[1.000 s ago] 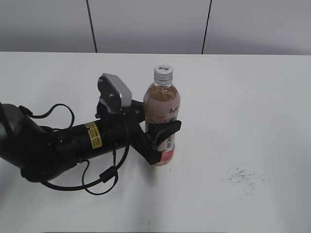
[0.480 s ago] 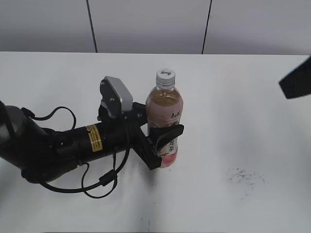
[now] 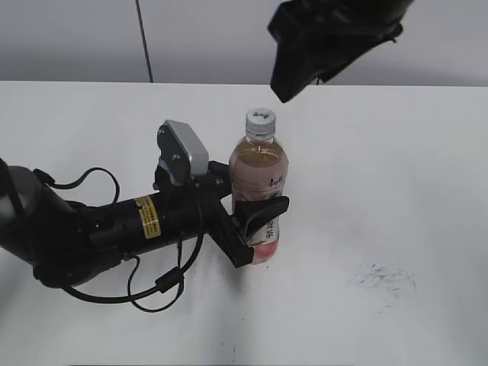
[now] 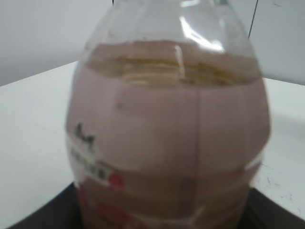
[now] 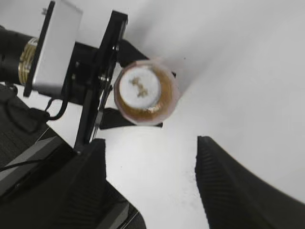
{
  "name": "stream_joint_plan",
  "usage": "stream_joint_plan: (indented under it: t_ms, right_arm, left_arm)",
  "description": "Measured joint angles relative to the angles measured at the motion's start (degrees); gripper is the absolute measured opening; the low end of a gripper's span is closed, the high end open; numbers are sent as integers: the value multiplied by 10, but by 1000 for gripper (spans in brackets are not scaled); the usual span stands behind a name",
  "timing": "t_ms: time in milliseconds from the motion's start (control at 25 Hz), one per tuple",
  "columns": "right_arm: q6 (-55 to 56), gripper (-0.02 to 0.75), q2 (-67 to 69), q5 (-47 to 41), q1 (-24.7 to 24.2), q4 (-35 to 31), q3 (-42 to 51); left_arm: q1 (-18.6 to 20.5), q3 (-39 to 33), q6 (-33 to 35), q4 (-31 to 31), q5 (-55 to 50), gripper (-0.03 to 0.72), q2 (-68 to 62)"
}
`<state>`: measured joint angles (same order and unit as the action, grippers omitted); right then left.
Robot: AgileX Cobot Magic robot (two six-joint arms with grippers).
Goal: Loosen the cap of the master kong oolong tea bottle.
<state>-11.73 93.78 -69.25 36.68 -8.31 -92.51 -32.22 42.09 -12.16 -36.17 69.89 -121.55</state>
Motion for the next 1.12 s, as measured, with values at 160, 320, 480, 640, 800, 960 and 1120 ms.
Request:
stream_joint_plan:
  t_ms: [160,320,480,640,800,960,1120]
  right_arm:
    - [9,449,58,-1,24,31,-56]
    - [11,449,85,-2,44,38,-69]
    - [21,449,94,-4,50,40,-71]
    - [35,448,101,-5,50,54,-71]
    - [47,448,112,-6,50,74,-71]
    - [48,447,124,-6,50,71,-71]
    - [50,363,133,-6,50,70,-71]
  left_arm:
    - [0,0,0,0,0,386,0]
    - [0,0,0,0,0,386,0]
    - [0,0,0,0,0,386,0]
    - [0,0,0,0,0,386,0]
    - [0,0,0,0,1,386,0]
    - [0,0,0,0,1,386,0]
    - [0,0,0,0,1,386,0]
